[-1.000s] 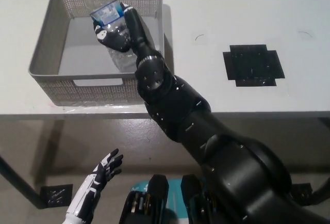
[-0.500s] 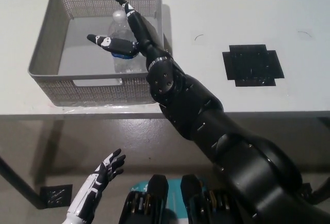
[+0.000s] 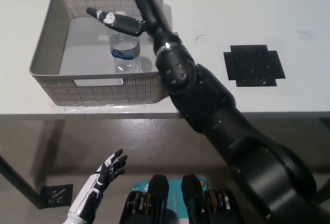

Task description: Use the right hand to pick up a water botttle and place it into a container on the left side

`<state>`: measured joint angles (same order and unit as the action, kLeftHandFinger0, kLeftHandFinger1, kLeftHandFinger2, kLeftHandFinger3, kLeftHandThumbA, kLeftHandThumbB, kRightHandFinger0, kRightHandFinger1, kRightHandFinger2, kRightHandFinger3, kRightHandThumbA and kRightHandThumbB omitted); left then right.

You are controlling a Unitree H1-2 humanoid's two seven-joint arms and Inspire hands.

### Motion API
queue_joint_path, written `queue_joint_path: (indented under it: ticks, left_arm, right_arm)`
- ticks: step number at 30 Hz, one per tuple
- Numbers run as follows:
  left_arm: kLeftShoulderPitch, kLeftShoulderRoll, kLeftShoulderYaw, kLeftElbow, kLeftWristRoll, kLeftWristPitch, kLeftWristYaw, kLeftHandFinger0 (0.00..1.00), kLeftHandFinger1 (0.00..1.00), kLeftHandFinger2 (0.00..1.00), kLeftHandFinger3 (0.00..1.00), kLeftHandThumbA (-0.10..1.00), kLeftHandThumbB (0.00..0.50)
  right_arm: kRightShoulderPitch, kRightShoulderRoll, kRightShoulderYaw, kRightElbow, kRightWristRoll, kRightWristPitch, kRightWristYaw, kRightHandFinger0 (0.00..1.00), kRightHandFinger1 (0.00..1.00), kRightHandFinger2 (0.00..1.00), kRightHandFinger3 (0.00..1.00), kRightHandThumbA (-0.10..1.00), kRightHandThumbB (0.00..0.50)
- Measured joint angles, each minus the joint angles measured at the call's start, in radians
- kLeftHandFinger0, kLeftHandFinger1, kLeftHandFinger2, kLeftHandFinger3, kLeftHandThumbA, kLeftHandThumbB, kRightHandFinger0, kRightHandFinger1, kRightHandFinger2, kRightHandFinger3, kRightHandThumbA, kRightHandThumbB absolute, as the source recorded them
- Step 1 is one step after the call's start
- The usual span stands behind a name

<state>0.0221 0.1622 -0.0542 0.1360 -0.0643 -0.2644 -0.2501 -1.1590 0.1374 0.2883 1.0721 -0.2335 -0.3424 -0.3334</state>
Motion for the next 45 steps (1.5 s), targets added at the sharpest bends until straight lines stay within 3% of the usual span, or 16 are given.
queue_joint_path:
  ticks: [1,3,5,9,15,21,26,34,41,45]
  left_arm:
    - [0.000,0.000,0.000,0.001,0.000,0.000,0.000,1.00,1.00,1.00,1.00,1.00,0.169]
    - [0.000,0.000,0.000,0.003,0.000,0.000,0.000,1.00,1.00,1.00,1.00,1.00,0.175]
    - [0.000,0.000,0.001,0.005,0.000,0.001,0.000,1.00,1.00,1.00,1.00,1.00,0.172]
    - [0.002,0.000,0.002,0.008,0.000,0.001,0.000,1.00,1.00,1.00,1.00,1.00,0.182]
    - [0.002,0.000,0.004,0.009,0.000,0.001,0.000,1.00,1.00,1.00,1.00,1.00,0.204]
    - [0.002,0.000,0.011,0.009,-0.001,0.001,0.000,1.00,1.00,1.00,1.00,1.00,0.204]
    - [-0.002,0.005,0.025,0.008,-0.005,0.001,0.000,1.00,1.00,1.00,1.00,1.00,0.195]
    - [-0.016,0.006,0.032,0.008,-0.005,0.000,0.001,1.00,1.00,1.00,1.00,1.00,0.150]
    - [-0.015,0.006,0.040,0.008,-0.005,0.000,0.001,1.00,1.00,1.00,1.00,1.00,0.156]
    - [-0.015,0.006,0.043,0.008,-0.006,0.000,0.002,1.00,1.00,1.00,1.00,1.00,0.149]
  right_arm:
    - [0.039,-0.008,-0.001,-0.052,0.000,0.003,0.002,1.00,1.00,1.00,1.00,1.00,0.488]
    - [0.107,-0.021,-0.004,-0.125,0.000,0.006,0.006,1.00,1.00,1.00,1.00,1.00,0.458]
    - [0.173,-0.033,-0.006,-0.193,0.001,0.009,0.010,1.00,1.00,1.00,1.00,1.00,0.490]
    - [0.332,-0.073,-0.017,-0.345,0.002,0.015,0.019,1.00,1.00,1.00,1.00,1.00,0.434]
    - [0.588,-0.147,-0.044,-0.560,0.008,0.016,0.024,1.00,1.00,1.00,1.00,1.00,0.435]
    - [0.868,-0.211,-0.085,-0.769,0.032,0.012,0.030,1.00,1.00,1.00,1.00,1.00,0.358]
    - [1.069,-0.248,-0.148,-0.898,0.108,-0.034,0.058,1.00,1.00,1.00,1.00,1.00,0.374]
    - [1.109,-0.253,-0.177,-0.856,0.194,-0.053,0.128,1.00,1.00,1.00,1.00,1.00,0.353]
    - [1.122,-0.252,-0.193,-0.821,0.258,-0.057,0.196,1.00,1.00,1.00,1.00,1.00,0.393]
    - [1.125,-0.250,-0.199,-0.821,0.279,-0.057,0.227,1.00,1.00,1.00,1.00,1.00,0.388]
